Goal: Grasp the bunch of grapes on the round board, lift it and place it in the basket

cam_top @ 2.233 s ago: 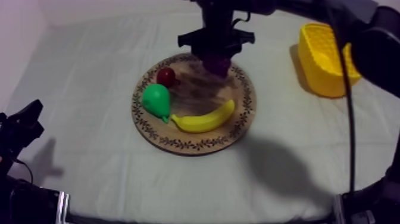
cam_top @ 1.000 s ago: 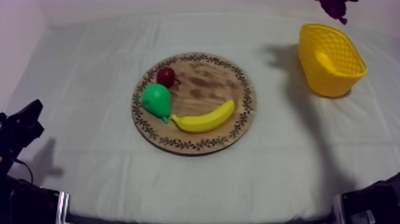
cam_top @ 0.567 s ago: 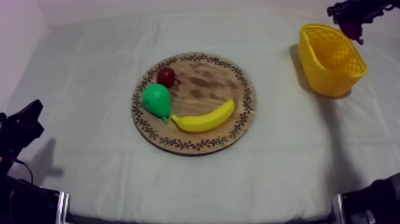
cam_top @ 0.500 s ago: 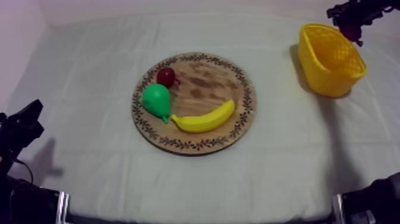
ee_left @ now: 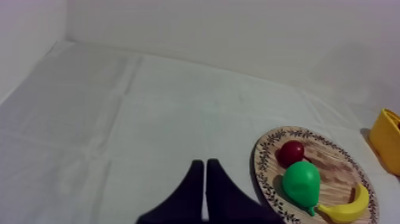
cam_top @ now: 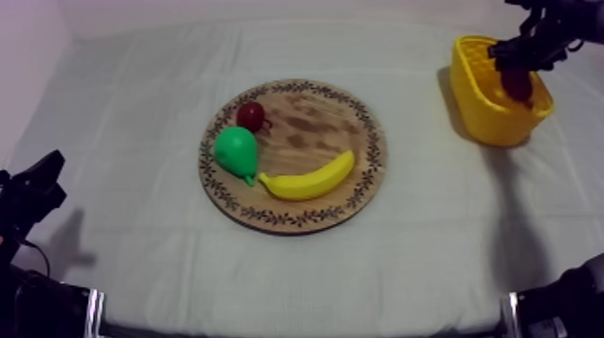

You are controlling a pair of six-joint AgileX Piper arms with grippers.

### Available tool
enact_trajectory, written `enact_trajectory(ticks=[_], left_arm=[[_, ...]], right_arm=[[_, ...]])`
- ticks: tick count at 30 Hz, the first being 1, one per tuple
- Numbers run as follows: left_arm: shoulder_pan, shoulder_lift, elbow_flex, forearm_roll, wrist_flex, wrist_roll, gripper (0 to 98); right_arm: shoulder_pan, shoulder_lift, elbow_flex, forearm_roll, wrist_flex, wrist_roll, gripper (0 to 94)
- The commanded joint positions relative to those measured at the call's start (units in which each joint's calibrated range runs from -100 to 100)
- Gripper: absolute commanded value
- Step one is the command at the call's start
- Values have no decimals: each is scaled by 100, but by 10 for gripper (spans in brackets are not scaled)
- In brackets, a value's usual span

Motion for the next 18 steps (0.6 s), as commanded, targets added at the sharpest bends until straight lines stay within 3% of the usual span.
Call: enact_trajectory(ticks=[1, 11, 18], left_arm=[[-2, 0, -2, 1, 0, 0, 1], [-2, 0, -2, 1, 0, 0, 1], [-2, 0, -2, 1, 0, 0, 1]], right_arm=[[6, 20, -4, -14, -107, -107, 624], [8, -345, -82, -29, -342, -175, 657], [-25, -1237, 516, 292, -692, -472, 588]])
